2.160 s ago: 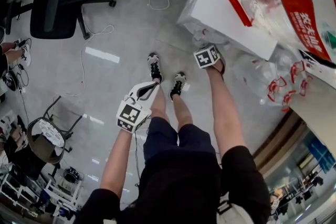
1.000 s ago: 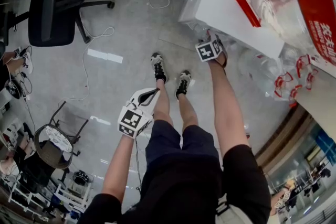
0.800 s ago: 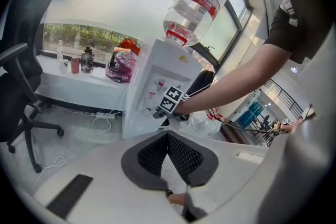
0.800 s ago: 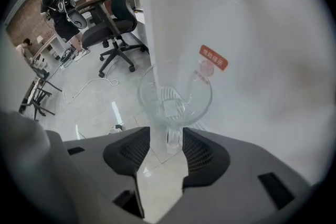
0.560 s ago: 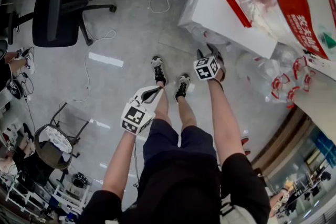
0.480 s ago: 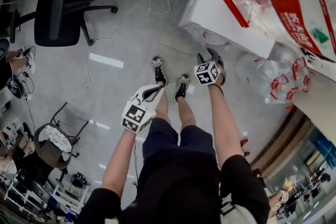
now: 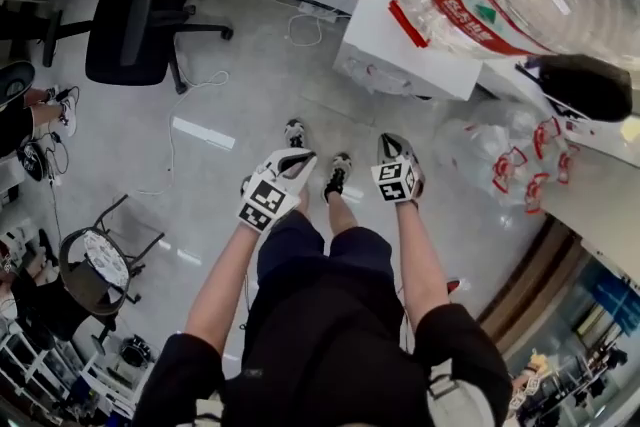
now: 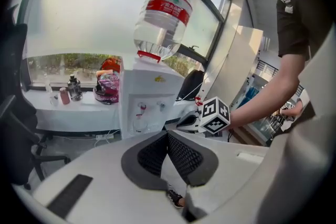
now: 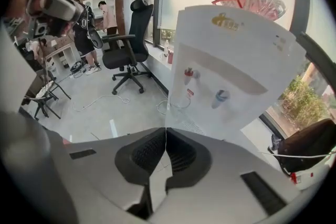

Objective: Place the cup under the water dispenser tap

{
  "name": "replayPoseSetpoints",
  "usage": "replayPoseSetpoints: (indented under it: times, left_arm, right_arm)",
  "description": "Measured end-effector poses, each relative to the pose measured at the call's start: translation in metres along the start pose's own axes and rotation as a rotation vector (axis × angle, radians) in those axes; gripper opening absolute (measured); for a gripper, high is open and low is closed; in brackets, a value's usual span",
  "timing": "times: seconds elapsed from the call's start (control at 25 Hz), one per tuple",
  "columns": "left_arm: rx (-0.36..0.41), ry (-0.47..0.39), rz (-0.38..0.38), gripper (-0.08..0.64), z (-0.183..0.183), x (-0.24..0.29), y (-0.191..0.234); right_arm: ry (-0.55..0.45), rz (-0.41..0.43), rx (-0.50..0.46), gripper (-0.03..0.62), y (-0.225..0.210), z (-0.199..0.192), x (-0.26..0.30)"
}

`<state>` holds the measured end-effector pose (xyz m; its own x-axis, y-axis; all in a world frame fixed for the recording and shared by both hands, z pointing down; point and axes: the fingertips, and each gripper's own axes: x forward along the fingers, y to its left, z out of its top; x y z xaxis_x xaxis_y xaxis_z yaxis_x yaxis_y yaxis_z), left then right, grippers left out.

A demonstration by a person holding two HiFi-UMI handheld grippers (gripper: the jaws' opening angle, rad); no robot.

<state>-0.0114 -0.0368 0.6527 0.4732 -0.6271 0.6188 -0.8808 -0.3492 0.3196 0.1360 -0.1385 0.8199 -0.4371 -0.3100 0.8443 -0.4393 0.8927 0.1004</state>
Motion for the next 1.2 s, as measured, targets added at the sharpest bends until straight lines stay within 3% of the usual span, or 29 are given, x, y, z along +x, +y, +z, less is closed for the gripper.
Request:
replayPoseSetpoints:
  times: [0.32, 0.6, 0.76, 1.0, 1.2]
  left_arm:
    - [0.032, -0.053, -0.024, 0.000, 0.036, -0.006, -0.053]
    - [0.054, -0.099, 0.023, 0.000, 0.059, -0.026, -0.066]
    - [0.060, -0.136, 0.072, 0.000, 0.073, -0.044, -0.065]
    - [0.022, -0.164, 0.105, 0.000, 0.070, -0.060, -0.074]
    - [0.018, -0.207, 0.137, 0.000, 0.078, -0.069, -0.080]
  right_arm:
    - [0.004, 0.079, -0.103, -0.005, 0.001, 0.004, -0.064]
    - [-0.058, 0.117, -0.068, -0.005, 0.013, 0.025, -0.109]
    - [-0.177, 0.191, 0.085, -0.005, 0.027, 0.058, -0.146]
    - [-0.277, 0.221, 0.011, -0.005, 0.042, 0.094, -0.201]
    - [-0.337, 0.223, 0.042, -0.005, 0.029, 0.119, -0.228]
